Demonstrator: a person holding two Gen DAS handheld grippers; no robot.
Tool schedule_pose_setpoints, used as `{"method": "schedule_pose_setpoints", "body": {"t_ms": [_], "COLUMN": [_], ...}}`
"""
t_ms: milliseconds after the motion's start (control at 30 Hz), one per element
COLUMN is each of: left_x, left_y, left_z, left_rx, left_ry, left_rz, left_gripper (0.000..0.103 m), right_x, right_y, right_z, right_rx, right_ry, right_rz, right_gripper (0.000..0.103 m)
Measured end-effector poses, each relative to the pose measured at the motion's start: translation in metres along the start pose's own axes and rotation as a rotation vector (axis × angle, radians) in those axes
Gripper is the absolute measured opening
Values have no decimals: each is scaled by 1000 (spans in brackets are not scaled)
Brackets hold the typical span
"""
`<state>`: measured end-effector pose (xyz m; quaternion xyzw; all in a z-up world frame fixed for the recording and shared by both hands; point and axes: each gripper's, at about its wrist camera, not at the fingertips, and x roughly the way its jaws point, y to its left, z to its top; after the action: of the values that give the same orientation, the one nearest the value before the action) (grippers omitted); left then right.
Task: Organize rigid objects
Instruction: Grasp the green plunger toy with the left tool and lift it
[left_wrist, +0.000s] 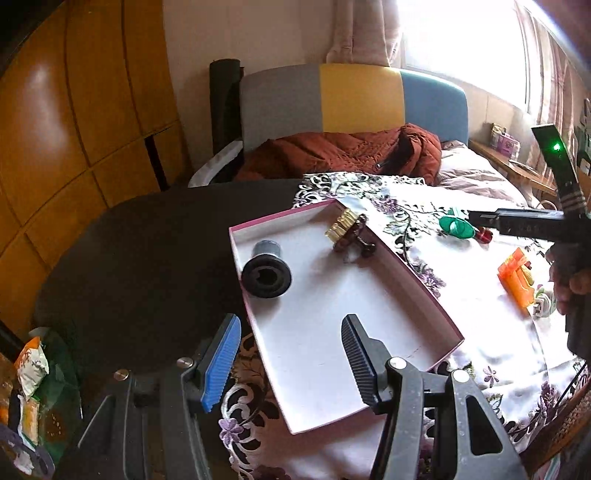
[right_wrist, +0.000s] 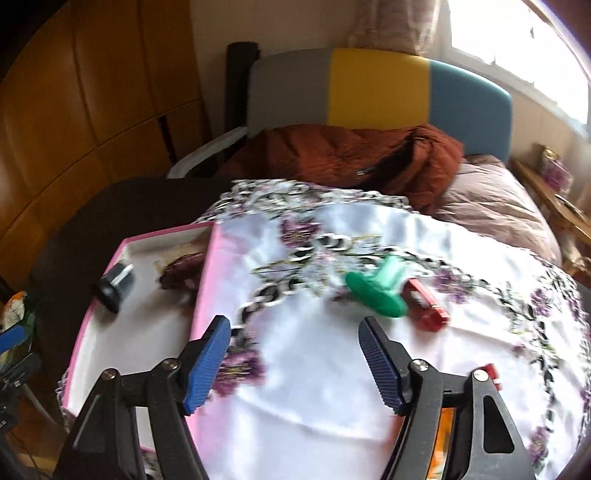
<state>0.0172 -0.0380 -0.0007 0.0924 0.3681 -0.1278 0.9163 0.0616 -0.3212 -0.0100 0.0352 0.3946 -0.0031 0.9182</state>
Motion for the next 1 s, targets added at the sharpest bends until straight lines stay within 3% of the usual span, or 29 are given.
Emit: {"method": "schedule_pose_setpoints", "body": {"t_ms": [300,500,1000], "left_x": [10,23,74], "left_y": [-21,-43,-140], "left_z": [6,15,72], "left_rx": [34,47,149], "left_ry": [37,82,150], "left_rz": [-60,-131,-330], "left_gripper": [58,58,58], "right_x": [-6,-2,-20], "right_y": [-90,-144,-171], "right_z": [-6,-21,-25], "right_rx": [130,328,508], "right_ry": [-25,-16,-58], "right_rz": [-150,-211,-204], "right_gripper": [77,77,84]}}
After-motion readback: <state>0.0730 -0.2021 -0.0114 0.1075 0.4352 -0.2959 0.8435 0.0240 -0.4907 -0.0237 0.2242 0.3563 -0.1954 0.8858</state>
